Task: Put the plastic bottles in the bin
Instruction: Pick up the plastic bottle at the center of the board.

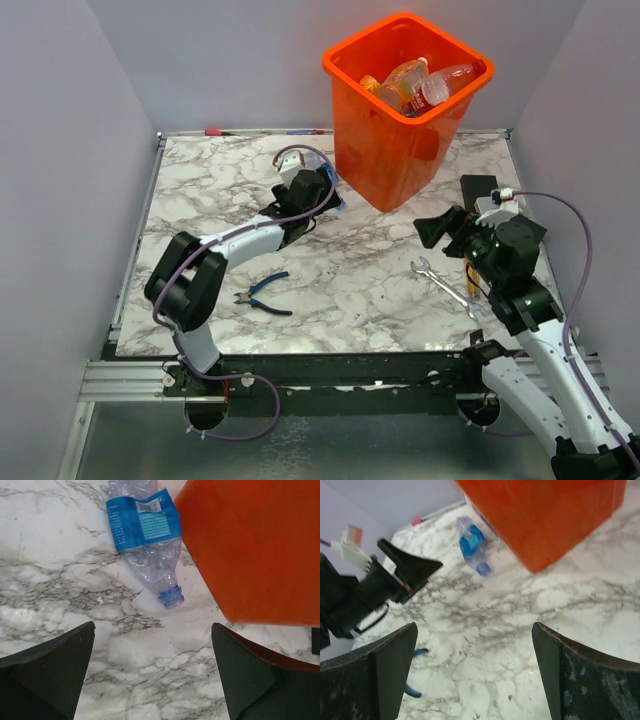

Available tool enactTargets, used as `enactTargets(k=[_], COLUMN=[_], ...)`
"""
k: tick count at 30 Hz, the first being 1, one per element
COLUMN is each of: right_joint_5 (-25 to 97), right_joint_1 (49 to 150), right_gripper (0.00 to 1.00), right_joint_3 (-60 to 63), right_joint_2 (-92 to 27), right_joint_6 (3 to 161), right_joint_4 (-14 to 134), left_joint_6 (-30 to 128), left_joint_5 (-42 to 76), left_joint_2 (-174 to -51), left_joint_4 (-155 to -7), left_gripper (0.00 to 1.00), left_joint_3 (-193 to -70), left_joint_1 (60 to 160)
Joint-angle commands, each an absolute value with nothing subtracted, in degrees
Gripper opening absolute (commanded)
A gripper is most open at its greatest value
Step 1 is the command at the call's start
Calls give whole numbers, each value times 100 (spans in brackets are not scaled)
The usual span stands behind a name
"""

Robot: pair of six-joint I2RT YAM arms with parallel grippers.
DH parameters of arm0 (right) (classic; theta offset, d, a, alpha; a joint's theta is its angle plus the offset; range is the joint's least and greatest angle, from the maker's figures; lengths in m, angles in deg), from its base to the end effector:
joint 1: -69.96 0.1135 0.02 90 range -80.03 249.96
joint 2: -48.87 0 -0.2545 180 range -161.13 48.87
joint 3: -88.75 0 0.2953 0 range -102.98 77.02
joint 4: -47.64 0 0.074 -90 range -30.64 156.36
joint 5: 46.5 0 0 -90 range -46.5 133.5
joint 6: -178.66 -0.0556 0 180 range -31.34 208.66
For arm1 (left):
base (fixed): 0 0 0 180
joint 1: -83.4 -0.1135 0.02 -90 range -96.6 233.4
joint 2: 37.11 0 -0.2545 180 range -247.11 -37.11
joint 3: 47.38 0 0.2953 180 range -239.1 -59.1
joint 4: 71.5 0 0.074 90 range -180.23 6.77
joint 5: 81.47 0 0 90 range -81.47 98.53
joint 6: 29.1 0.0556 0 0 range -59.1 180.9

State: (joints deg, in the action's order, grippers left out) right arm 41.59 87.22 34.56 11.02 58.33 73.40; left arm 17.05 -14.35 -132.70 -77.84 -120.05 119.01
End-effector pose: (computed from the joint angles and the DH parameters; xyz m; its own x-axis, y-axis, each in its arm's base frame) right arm 0.2193 0.0701 0.3315 -0.3005 0.4351 -0.8487 -0.2041 0.8399 0.5029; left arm 0.3589 -0.2305 0.1906 -0.4672 -0.4505 -0.7608 -0.0873 0.8798 -0.4673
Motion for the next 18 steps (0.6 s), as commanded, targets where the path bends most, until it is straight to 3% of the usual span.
enactTargets(k=[1, 18], right_joint_5=[4177, 4071], right_joint_1=[8728, 8728], right_gripper=[100, 100], right_joint_3=[3862, 4768], right_joint_2=[1456, 1816], right_joint_6=[5606, 5198], right_joint_4=[7673, 7870], left_joint_6=[1805, 1289], left_joint_5=[-1543, -2801], left_joint_2=[-14096, -16248], left_joint_4=[-8077, -8987], left_gripper=[99, 89], left_joint_3=[-12821, -14648], left_joint_1=[11914, 12131])
